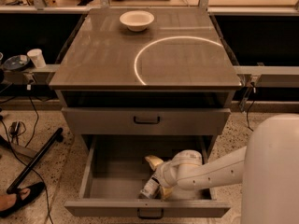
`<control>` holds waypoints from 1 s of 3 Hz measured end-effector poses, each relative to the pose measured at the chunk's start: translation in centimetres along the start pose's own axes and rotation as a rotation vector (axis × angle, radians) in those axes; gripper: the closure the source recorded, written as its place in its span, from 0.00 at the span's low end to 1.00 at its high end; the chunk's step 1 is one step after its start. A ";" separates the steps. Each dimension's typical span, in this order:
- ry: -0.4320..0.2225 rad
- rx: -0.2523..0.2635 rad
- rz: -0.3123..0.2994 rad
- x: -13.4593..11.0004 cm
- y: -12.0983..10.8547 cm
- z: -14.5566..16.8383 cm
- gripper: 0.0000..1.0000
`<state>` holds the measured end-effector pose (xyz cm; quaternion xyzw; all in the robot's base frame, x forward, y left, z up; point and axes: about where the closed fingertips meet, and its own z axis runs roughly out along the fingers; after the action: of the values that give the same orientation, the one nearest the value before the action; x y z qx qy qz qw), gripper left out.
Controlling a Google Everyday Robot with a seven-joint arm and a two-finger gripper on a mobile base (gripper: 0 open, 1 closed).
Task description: Pick blue plastic bottle from middle drawer and place on counter
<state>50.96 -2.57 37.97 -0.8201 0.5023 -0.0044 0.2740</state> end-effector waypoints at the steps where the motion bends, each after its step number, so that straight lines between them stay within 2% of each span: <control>1: 0.000 0.000 0.000 0.0 0.0 0.0 0.17; 3: 0.000 0.000 0.000 0.0 0.0 0.0 0.63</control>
Offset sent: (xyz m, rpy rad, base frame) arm 0.0000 0.0000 0.0000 0.0000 0.0000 0.0000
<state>50.95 -2.56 37.96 -0.8202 0.5022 -0.0043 0.2740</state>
